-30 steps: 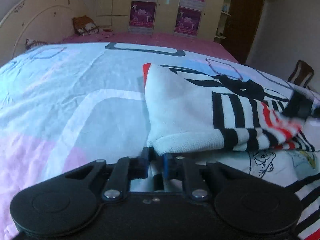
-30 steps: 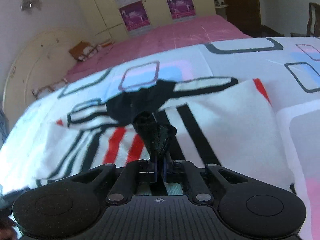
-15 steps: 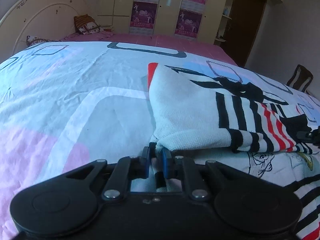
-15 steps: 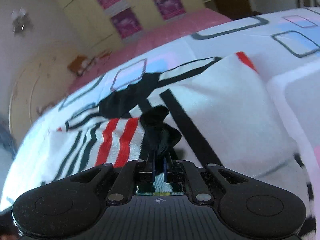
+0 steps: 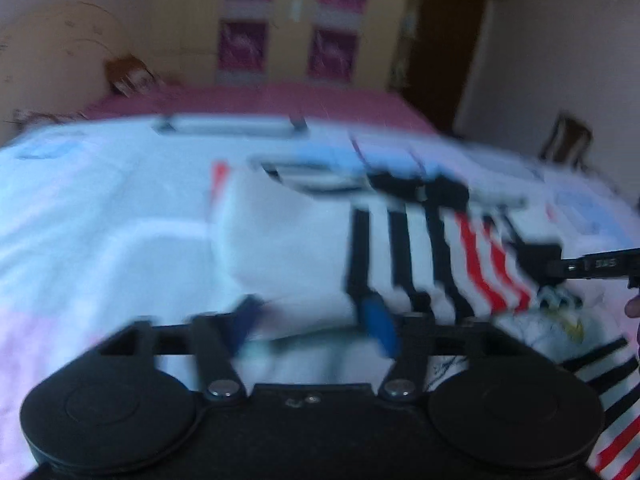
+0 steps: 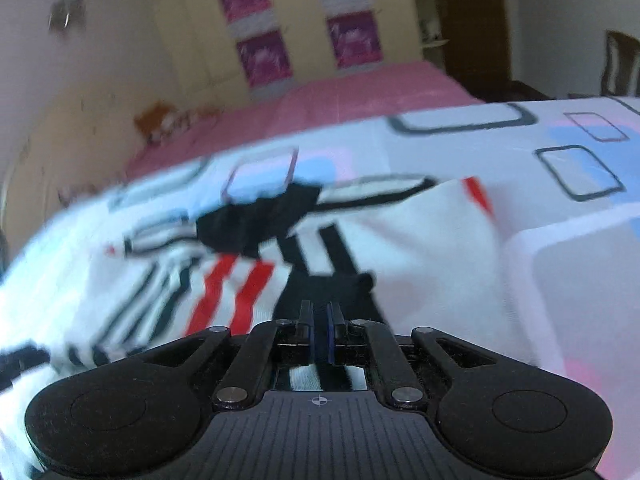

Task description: Fold small clothes

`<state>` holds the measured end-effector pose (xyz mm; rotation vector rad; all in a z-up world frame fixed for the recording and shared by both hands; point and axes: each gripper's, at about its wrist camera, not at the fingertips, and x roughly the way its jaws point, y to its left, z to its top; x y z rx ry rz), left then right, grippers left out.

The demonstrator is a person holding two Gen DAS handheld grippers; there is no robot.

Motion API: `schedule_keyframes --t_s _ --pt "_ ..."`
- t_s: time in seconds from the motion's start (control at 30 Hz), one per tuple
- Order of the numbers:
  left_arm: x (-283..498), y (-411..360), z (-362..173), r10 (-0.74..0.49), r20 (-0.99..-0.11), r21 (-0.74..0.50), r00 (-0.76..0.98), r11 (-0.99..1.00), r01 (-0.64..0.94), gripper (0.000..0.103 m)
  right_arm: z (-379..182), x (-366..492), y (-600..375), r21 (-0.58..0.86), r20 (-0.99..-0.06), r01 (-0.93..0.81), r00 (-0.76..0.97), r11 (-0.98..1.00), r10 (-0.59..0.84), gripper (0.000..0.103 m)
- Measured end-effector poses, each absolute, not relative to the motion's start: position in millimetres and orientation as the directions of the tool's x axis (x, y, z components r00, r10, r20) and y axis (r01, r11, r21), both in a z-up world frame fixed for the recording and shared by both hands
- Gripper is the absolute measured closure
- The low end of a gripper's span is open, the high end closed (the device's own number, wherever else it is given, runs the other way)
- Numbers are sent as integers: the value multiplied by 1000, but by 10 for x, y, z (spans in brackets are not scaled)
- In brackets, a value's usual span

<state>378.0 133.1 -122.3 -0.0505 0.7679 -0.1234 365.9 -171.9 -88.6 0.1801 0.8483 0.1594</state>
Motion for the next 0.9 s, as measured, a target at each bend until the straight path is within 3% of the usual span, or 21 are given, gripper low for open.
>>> schedule_keyframes --t_s 0.1,0.2,0.4,0.47,0.53,0.6,0.67,0.7,0.73,0.77,0.8,0.87,0.9 --pt "3892 1182 -1267 -86 -734 15 674 990 142 30 -939 3723 -1651 161 -769 -87 613 983 180 97" --pt "4073 1191 -1106 -126 -687 -22 715 988 152 29 -772 3829 -1702 173 -703 -118 681 978 206 97" --pt "4983 1445 -1260 -159 -700 -167 696 984 57 32 -884 4552 -1580 183 -735 -153 634 971 238 97" --pt "5143 1628 -1397 -126 -720 -159 682 987 14 33 -1007 4647 -1571 193 -765 -180 588 965 263 97" --pt "5136 1751 -1409 -114 -709 -151 696 989 8 31 -1094 4658 -1748 143 -771 -89 614 986 168 98" --pt "5092 1762 -1372 -108 -713 -144 693 990 7 33 -1084 4672 -1889 216 -770 -26 610 976 187 97" --pt "4930 1654 -1249 -89 -685 -125 723 992 4 30 -964 4598 -1719 137 -756 -52 640 989 138 97" --pt "4827 1567 -1191 -113 -663 -130 740 991 35 24 -891 4531 -1614 134 -733 -78 663 988 152 76" --pt "4766 1470 -1166 -129 -648 -122 750 990 65 24 -839 4477 -1527 160 -714 -110 673 981 192 48" --pt "4639 1330 -1157 -132 -629 -96 766 991 93 24 -800 4395 -1424 186 -680 -159 692 970 244 12" --pt "4553 1249 -1178 -138 -621 -81 771 990 113 24 -781 4302 -1292 186 -648 -227 703 956 294 12" --pt "4483 1092 -1346 -144 -656 -61 741 989 138 25 -839 4237 -1033 128 -670 -309 673 942 312 17" --pt "4460 1042 -1485 -127 -679 -31 723 989 144 23 -955 4242 -949 90 -698 -323 654 942 291 33"
